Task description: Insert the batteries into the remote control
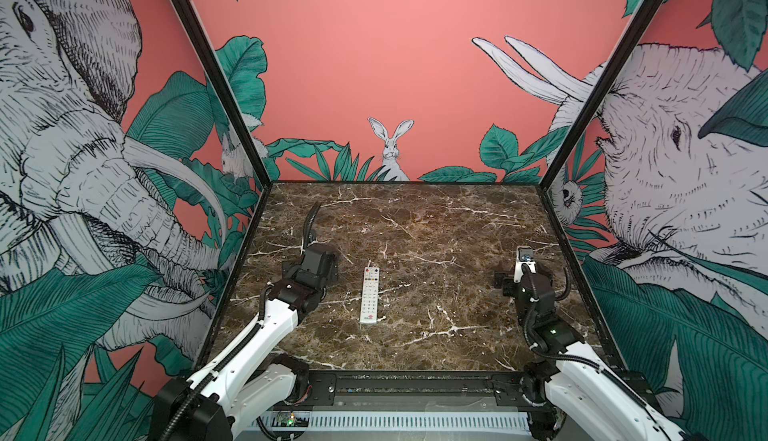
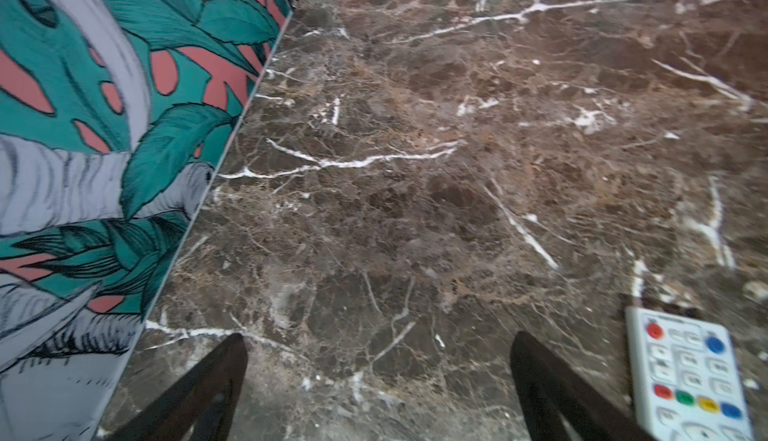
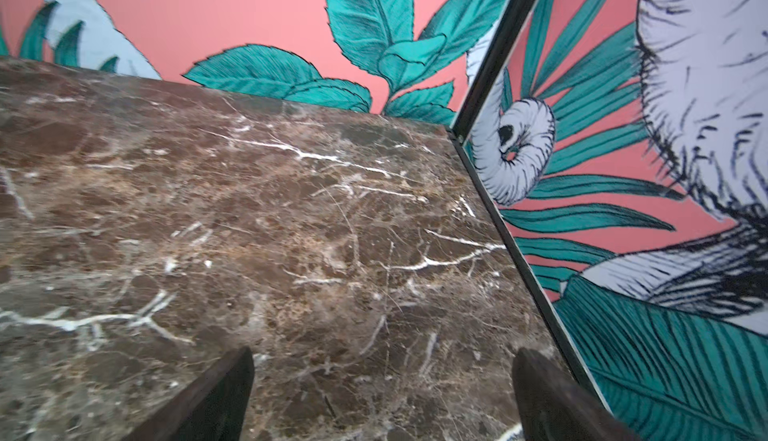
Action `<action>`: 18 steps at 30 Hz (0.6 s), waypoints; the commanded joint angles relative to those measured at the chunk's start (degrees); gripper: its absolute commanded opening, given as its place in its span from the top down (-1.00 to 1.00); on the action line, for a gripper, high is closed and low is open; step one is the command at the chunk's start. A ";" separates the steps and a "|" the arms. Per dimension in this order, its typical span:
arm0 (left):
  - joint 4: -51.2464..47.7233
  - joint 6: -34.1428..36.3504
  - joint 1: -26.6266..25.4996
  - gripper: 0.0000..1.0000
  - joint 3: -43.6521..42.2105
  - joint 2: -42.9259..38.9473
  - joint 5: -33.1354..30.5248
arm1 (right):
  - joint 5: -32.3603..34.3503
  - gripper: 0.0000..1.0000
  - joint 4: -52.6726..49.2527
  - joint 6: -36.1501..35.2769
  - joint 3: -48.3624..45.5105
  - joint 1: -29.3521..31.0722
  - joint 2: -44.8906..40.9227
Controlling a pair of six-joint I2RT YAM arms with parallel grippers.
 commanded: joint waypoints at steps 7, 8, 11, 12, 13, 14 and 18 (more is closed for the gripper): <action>15.24 13.32 1.75 -0.99 -5.44 2.26 -1.69 | -0.67 -0.98 27.32 -5.06 -2.39 -5.70 16.52; 17.38 15.52 1.84 -0.99 -5.63 2.93 -1.99 | -0.80 -0.98 29.67 -5.14 -2.13 -6.11 18.99; 24.99 21.51 2.38 -0.99 -7.20 5.10 -1.47 | -1.07 -0.98 37.15 -5.40 -1.96 -6.59 25.59; 27.89 23.03 2.87 -0.99 -7.79 5.93 -0.75 | -1.07 -0.98 39.78 -5.49 -1.95 -6.74 27.67; 30.55 24.14 3.34 -0.99 -8.29 6.84 -0.43 | -1.13 -0.98 42.10 -5.45 -2.04 -6.86 29.52; 33.72 25.04 3.99 -0.99 -8.94 8.00 -0.06 | -1.41 -0.98 44.94 -5.43 -2.12 -7.10 31.59; 43.58 24.41 7.70 -0.99 -10.42 13.71 3.71 | -2.02 -0.98 49.78 -6.54 -1.34 -7.48 36.85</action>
